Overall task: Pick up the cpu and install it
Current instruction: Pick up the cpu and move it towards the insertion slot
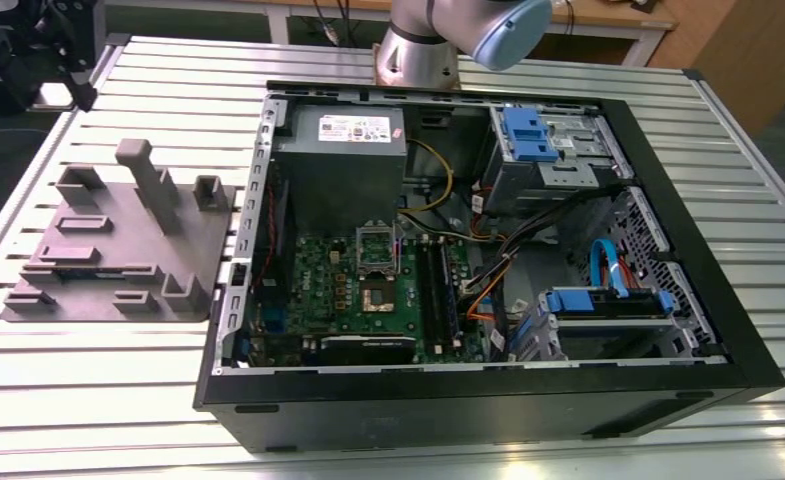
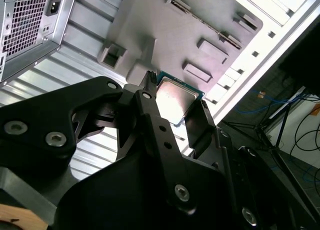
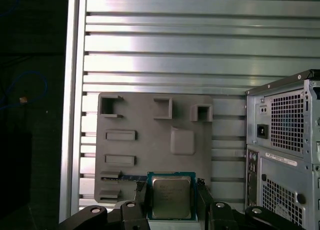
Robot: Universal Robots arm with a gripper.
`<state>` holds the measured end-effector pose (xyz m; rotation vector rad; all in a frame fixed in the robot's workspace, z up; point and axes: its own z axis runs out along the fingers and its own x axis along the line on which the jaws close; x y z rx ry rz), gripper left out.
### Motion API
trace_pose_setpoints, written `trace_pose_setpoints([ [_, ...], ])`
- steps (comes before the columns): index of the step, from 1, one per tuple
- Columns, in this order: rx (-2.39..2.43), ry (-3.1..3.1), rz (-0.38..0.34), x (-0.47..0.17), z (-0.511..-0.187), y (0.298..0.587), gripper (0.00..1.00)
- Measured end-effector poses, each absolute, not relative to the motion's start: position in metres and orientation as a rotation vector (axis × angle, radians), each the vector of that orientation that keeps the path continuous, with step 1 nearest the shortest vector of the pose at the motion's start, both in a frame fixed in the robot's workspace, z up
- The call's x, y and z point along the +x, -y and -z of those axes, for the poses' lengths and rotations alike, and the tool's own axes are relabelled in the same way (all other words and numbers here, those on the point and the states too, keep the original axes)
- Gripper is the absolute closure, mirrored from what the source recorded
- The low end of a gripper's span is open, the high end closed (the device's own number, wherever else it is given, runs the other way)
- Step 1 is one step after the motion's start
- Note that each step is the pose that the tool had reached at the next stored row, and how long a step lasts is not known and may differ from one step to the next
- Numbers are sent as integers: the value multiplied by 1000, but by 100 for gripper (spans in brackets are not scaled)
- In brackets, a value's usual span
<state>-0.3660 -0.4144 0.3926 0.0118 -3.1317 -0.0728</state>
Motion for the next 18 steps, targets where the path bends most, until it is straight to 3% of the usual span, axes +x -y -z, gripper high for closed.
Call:
trace_pose_setpoints([
  [18,12,3132,73,-354,-393,414,53],
])
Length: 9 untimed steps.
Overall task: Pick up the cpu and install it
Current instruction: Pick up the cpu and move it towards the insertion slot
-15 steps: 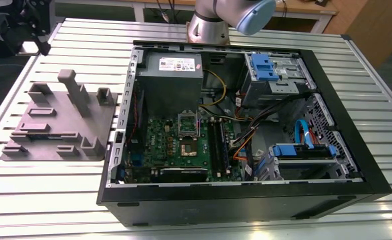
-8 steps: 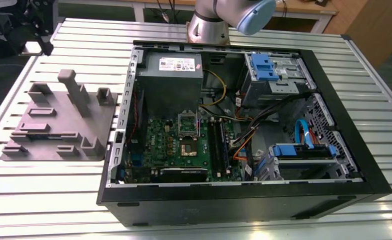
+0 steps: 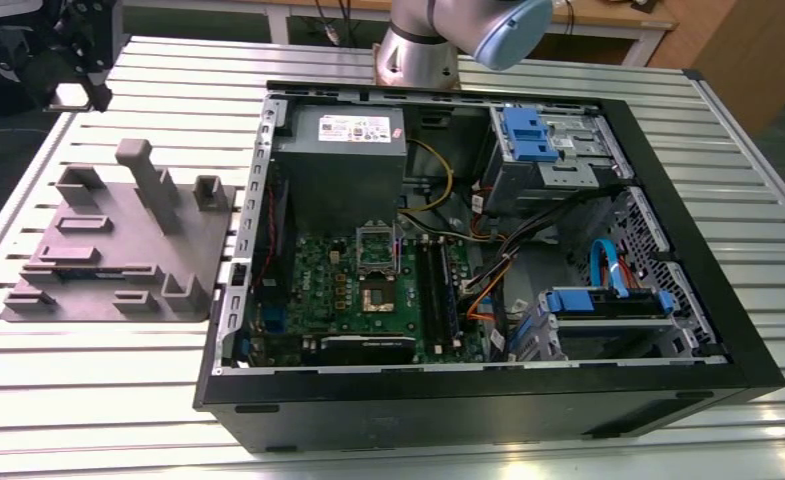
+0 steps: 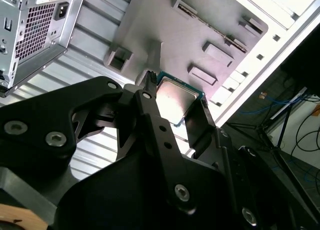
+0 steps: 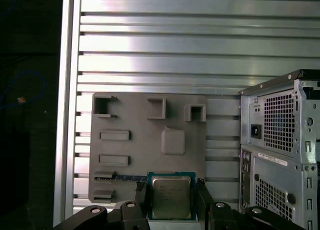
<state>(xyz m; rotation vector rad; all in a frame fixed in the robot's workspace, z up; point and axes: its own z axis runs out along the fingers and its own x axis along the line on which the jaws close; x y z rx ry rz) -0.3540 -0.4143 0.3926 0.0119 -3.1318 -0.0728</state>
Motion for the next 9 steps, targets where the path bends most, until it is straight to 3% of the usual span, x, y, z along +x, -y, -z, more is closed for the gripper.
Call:
trace_pose_setpoints([
  [9,12,3132,73,-337,-393,414,53],
])
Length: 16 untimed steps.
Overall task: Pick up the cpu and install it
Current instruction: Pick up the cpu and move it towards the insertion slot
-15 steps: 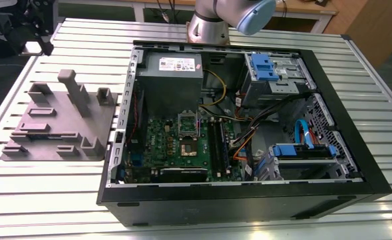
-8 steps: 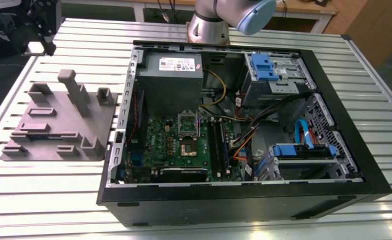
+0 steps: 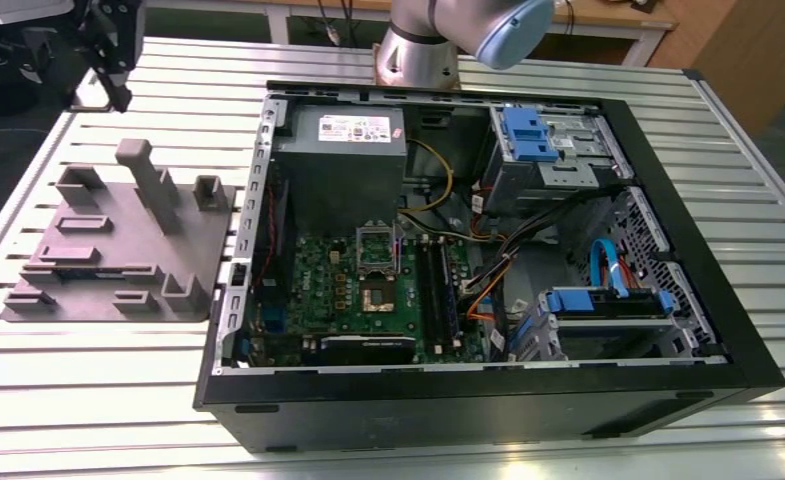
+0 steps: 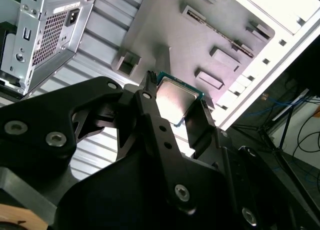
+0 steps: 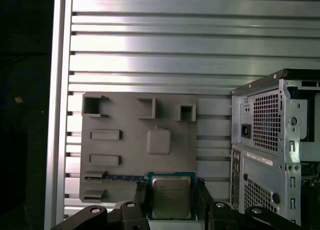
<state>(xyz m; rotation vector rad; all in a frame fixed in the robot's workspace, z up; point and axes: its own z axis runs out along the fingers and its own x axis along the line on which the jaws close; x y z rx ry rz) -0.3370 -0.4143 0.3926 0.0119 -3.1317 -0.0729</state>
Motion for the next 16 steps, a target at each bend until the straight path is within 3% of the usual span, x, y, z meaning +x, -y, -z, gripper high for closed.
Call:
trace_pose_setpoints([
  [16,12,3132,73,-328,-393,414,53],
])
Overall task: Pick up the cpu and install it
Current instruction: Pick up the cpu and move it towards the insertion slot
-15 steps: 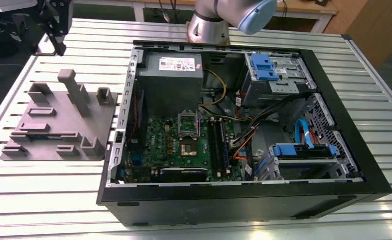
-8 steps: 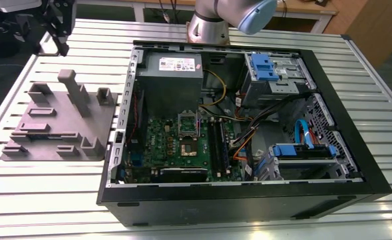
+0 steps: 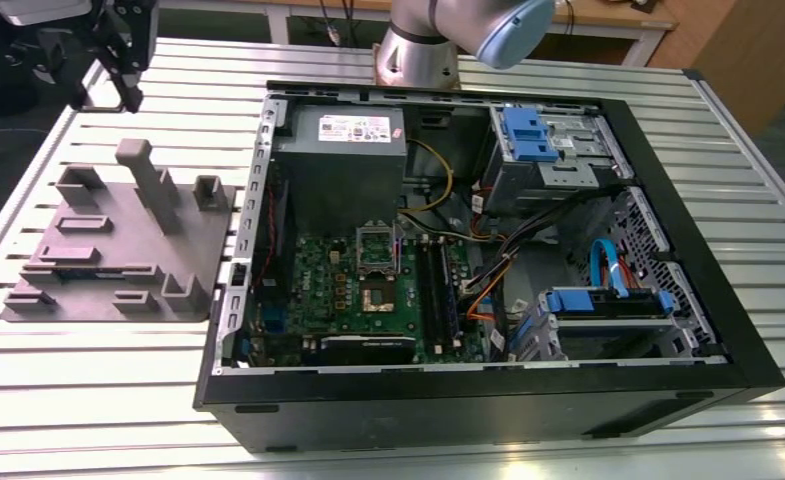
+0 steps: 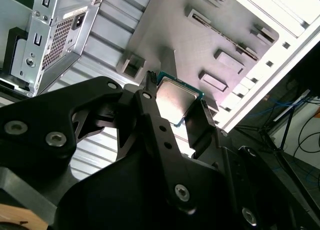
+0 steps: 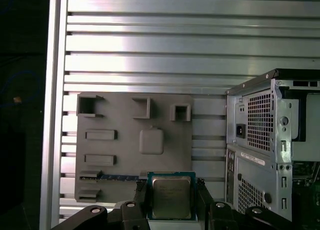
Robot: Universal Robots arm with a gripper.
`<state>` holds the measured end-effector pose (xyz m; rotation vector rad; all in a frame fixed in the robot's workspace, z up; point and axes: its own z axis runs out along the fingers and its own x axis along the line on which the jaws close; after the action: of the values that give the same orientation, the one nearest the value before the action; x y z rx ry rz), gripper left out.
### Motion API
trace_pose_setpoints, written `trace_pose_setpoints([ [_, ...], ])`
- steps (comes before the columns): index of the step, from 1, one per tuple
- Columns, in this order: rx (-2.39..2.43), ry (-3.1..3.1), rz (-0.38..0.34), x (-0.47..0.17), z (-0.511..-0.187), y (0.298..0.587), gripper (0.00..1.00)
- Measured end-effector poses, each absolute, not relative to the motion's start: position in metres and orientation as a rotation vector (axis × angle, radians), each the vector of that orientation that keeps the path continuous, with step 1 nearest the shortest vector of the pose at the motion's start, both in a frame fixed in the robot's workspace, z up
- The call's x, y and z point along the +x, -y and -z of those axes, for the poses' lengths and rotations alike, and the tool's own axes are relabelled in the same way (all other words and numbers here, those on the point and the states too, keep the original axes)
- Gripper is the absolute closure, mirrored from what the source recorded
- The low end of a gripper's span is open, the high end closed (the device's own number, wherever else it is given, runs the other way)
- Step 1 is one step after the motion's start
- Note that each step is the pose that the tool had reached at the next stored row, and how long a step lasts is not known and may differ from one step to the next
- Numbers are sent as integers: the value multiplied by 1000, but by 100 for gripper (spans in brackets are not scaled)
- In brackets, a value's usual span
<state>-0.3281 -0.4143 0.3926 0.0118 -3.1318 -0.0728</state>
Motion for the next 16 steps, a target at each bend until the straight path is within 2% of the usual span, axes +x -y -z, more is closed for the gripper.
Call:
trace_pose_setpoints([
  [16,12,3132,73,-319,-393,414,53],
])
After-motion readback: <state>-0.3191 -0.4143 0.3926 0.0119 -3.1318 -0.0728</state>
